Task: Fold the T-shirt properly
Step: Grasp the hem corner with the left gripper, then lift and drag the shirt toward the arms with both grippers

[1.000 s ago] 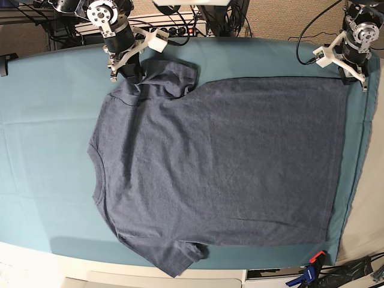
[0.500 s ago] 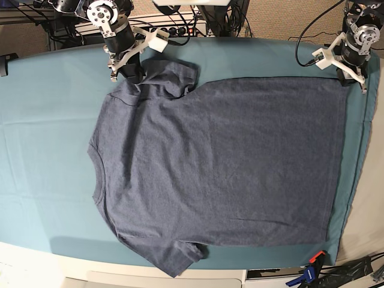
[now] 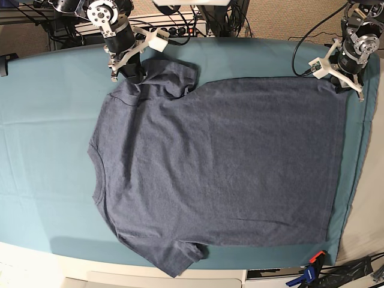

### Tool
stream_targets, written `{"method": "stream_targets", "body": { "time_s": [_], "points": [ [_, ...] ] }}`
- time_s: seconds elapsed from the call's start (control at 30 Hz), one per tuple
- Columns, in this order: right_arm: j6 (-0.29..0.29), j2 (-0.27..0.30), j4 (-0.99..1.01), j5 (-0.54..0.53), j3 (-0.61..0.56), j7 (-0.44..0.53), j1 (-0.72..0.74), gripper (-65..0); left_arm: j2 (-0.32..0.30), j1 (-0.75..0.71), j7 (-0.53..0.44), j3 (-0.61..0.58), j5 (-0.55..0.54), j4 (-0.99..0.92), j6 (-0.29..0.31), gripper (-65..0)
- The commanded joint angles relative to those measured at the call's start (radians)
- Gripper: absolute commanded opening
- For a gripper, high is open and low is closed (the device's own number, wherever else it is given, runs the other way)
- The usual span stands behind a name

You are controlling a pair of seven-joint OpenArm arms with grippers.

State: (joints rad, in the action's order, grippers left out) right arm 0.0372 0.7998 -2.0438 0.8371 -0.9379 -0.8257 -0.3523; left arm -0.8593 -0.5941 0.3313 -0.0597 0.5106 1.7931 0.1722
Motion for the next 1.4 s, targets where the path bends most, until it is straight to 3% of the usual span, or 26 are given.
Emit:
{"method": "stream_targets", "body": {
  "time_s": [0.0, 0.03, 0.07, 0.33, 0.47, 0.57, 0.73, 0.9, 1.37],
  "points": [
    [0.016, 0.011, -0.016, 0.016, 0.004, 0.006, 0.0, -65.0, -0.014, -0.002, -0.007, 0.003, -0.011, 0.006, 0.012, -52.7],
    [0.016, 0.011, -0.016, 0.016, 0.004, 0.007, 0.0, -65.0, -0.014, -0.002, -0.006, 0.003, -0.011, 0.006, 0.011, -60.9],
    [0.016, 0.011, -0.016, 0.016, 0.004, 0.007, 0.0, -65.0, -0.014, -0.002, -0.006, 0.003, -0.022, 0.006, 0.01, -65.0],
    [0.115, 0.012, -0.016, 0.061, 0.004, 0.017, 0.008, -65.0, -0.017, -0.002, 0.007, 0.003, -0.052, 0.006, 0.003, -65.0],
    [0.112, 0.036, -0.016, 0.061, 0.004, -0.011, 0.003, -65.0, -0.017, -0.012, 0.04, 0.003, -0.052, 0.008, -0.035, -65.0],
    [0.113, 0.085, -0.02, 0.09, 0.004, -0.025, -0.026, -65.0, -0.018, -0.048, 0.065, 0.003, -0.051, 0.029, -0.069, -65.0],
    [0.117, 0.175, -0.107, 0.111, 0.004, -0.045, -0.128, -65.0, -0.019, -0.142, 0.099, 0.003, -0.015, 0.112, -0.077, -65.0],
    [0.117, 0.228, -0.206, 0.15, 0.004, -0.074, -0.233, -65.0, -0.019, -0.224, 0.184, 0.004, 0.04, 0.23, -0.136, -65.0],
    [0.113, 0.231, -0.23, 0.215, 0.004, -0.167, -0.468, -65.0, -0.016, -0.312, 0.28, 0.004, 0.071, 0.371, -0.14, -65.0]
  ]
}}
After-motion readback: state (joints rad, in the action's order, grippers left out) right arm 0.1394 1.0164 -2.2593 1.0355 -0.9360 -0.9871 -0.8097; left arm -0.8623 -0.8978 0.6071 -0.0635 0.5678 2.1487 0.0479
